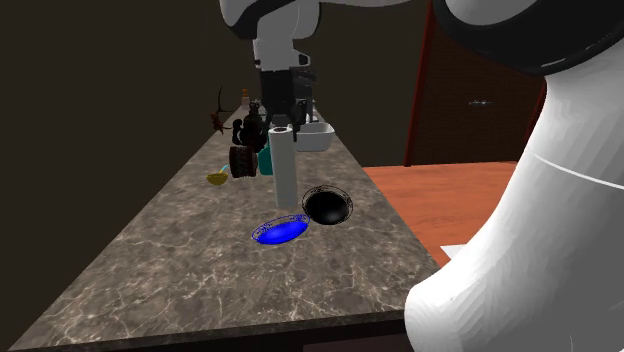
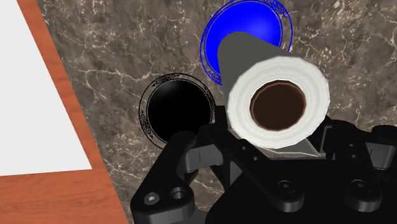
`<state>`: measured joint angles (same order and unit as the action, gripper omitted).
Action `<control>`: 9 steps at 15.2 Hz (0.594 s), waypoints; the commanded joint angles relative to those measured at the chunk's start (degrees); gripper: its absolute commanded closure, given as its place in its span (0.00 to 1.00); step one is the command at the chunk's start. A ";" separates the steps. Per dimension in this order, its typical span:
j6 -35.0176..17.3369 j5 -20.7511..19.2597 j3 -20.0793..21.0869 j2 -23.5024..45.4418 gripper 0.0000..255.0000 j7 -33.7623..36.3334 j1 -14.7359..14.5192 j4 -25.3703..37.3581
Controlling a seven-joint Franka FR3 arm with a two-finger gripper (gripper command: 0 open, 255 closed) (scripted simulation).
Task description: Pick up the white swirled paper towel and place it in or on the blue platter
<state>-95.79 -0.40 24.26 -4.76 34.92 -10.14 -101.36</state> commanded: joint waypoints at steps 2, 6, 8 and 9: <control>-2.49 0.06 -0.02 -0.16 1.00 -0.02 0.00 -2.61; -5.58 0.09 0.01 -0.24 1.00 0.05 -0.03 -5.77; -7.11 0.08 0.04 -0.19 1.00 0.11 -0.04 -7.27; -7.88 0.06 0.05 -0.15 1.00 0.14 -0.05 -7.99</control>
<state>-102.87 -0.39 24.29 -4.79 35.02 -10.17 -108.48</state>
